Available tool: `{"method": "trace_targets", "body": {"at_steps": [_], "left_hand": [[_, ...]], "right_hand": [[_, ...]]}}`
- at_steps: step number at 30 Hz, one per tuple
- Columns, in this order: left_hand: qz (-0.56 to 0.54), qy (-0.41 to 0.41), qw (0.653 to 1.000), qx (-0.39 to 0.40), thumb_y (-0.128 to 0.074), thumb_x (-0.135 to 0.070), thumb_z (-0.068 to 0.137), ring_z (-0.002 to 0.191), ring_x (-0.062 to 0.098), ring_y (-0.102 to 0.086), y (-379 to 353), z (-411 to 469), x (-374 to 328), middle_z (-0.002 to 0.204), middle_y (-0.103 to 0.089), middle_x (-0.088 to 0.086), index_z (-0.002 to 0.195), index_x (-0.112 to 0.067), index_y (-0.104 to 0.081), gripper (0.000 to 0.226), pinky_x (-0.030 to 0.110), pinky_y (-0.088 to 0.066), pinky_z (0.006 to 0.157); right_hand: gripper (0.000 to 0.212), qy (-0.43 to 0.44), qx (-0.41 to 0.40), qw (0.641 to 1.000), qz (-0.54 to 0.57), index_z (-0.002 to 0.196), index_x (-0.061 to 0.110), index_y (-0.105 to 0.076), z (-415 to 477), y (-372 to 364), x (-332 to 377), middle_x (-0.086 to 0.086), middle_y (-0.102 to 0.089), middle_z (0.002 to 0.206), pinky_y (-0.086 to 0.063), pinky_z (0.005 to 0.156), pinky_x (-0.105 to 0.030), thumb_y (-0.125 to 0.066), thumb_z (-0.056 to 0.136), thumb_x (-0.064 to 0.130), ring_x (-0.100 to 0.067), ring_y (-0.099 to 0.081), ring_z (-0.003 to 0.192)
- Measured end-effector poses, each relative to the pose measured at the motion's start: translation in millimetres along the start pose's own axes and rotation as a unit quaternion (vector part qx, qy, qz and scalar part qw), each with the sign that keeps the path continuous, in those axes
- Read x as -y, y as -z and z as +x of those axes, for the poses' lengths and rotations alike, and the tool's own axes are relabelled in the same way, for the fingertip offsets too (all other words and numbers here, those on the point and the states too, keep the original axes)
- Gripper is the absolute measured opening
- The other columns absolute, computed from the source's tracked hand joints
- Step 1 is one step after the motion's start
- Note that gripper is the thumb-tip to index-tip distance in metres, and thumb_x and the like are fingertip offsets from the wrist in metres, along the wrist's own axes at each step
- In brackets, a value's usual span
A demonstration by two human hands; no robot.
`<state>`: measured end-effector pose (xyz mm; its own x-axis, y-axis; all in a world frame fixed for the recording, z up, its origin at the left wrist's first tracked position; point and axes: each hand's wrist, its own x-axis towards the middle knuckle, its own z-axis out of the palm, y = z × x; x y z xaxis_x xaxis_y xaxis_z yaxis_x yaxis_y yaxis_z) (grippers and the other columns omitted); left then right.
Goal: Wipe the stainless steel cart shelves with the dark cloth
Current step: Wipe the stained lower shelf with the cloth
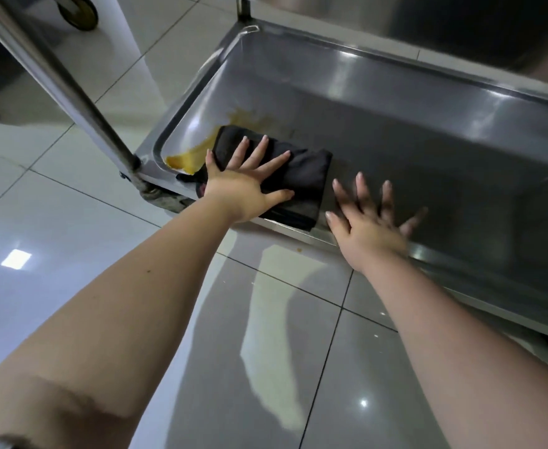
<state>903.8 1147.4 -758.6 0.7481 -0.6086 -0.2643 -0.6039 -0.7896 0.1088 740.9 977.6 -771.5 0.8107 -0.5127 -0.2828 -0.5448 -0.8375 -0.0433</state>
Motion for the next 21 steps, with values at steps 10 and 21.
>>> {"method": "trace_targets", "body": {"at_steps": [10, 21], "left_hand": [[-0.018, 0.036, 0.999, -0.009, -0.020, -0.097, 0.070, 0.151, 0.018, 0.012, 30.5, 75.8, 3.3, 0.164, 0.012, -0.015, 0.147, -0.061, 0.004, 0.088, 0.071, 0.004, 0.111], [0.005, 0.001, 1.000, 0.023, -0.024, -0.093, 0.074, 0.150, 0.018, 0.018, 8.3, -3.1, 34.9, 0.162, 0.020, -0.016, 0.144, -0.064, 0.011, 0.084, 0.069, 0.007, 0.112]], "right_hand": [[0.054, 0.021, -0.018, 1.000, 0.006, 0.142, 0.067, 0.008, 3.6, -3.8, -5.3, 0.025, 0.022, 0.159, 0.016, 0.109, -0.069, -0.015, 0.093, 0.071, -0.024, 0.024, 0.148], [0.054, 0.011, -0.005, 1.000, 0.005, 0.141, 0.068, 0.008, 3.2, -0.6, -5.3, 0.025, 0.023, 0.158, 0.017, 0.109, -0.068, -0.014, 0.092, 0.073, -0.022, 0.025, 0.148]]}}
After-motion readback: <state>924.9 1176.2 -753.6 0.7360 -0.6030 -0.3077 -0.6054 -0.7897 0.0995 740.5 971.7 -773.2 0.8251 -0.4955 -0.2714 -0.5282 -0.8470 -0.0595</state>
